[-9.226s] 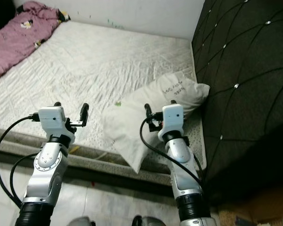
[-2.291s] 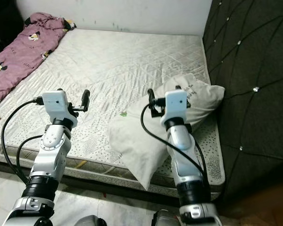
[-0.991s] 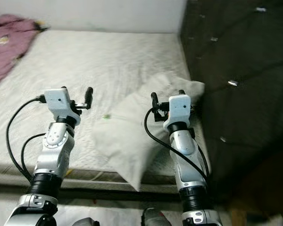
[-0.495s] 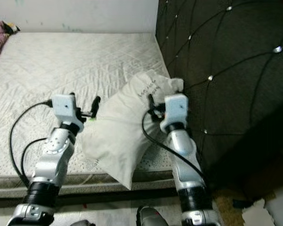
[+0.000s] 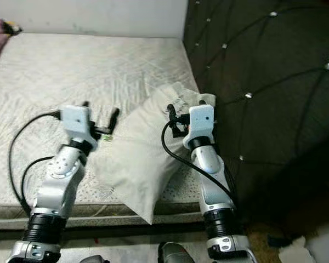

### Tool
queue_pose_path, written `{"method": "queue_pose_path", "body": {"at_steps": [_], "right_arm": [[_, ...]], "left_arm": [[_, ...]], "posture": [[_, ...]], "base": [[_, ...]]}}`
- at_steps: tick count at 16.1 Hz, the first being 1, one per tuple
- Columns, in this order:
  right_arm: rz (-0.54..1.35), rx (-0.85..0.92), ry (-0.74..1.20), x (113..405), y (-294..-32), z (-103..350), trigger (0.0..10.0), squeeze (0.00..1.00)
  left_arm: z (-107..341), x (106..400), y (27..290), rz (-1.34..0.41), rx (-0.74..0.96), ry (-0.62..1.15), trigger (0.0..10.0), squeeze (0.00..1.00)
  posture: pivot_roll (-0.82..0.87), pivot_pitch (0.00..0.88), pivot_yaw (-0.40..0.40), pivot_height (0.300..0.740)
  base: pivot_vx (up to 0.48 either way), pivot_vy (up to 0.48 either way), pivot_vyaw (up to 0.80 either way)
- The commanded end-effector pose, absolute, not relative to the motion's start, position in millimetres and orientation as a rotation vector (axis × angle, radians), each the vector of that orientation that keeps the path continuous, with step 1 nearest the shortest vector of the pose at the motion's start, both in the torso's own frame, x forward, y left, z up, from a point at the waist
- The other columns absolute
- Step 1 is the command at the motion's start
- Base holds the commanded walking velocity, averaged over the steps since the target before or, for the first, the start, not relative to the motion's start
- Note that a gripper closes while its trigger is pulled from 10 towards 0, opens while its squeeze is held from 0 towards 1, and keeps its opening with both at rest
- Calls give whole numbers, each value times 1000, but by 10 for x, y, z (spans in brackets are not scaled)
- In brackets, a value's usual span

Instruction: Clean up the room

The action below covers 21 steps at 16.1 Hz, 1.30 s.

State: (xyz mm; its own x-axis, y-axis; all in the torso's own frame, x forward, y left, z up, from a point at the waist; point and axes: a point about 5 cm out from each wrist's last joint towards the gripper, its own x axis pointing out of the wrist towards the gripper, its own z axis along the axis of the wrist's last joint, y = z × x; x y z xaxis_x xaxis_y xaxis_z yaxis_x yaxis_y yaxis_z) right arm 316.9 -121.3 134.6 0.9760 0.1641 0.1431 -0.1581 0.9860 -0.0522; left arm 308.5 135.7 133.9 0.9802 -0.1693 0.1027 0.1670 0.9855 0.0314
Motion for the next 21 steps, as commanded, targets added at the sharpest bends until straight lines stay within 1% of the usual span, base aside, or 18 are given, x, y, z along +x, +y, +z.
{"method": "queue_pose_path", "body": {"at_steps": [1,2,4,8,10,11,14,19,21], "right_arm": [[123,-22,-157,3153,-1280,1371,10000,0],[104,-9,-136,3143,-1324,1320,10000,0],[101,-11,-146,3171,-1341,1342,10000,0],[117,-15,-153,3196,-1304,1362,10000,0],[107,-15,-152,3210,-1324,1363,10000,0],[105,-13,-160,3208,-1333,1373,10000,0],[112,-25,-170,3235,-1320,1398,10000,0],[93,-22,-167,3268,-1349,1404,10000,0],[102,-21,-177,3297,-1333,1431,10000,0]], "left_arm": [[1328,3065,1489,-72,-3,-95,10000,0],[1252,3046,1598,14,-45,-63,10000,0],[1243,3054,1648,59,-61,-64,10000,0],[1274,3081,1597,5,-49,-67,10000,0],[1288,3106,1596,11,-51,-70,10000,0],[1312,3130,1601,17,-56,-76,10000,0],[1322,3169,1593,12,-52,-77,10000,0],[1361,3207,1556,-13,-56,-97,10000,0],[1386,3240,1554,-2,-64,-89,10000,0]], "posture": [[-16,0,-16,740],[-17,0,-17,740],[-17,0,-14,740],[-8,0,-13,740],[-9,0,-15,740],[-12,0,-16,740],[-18,0,-12,740],[-17,0,-9,740],[-4,0,-8,740]], "base": [[0,0,-719],[0,0,-800],[0,0,-800],[0,0,-725],[0,0,-691],[0,0,-506],[0,0,0],[0,0,-800],[0,0,-284]]}}
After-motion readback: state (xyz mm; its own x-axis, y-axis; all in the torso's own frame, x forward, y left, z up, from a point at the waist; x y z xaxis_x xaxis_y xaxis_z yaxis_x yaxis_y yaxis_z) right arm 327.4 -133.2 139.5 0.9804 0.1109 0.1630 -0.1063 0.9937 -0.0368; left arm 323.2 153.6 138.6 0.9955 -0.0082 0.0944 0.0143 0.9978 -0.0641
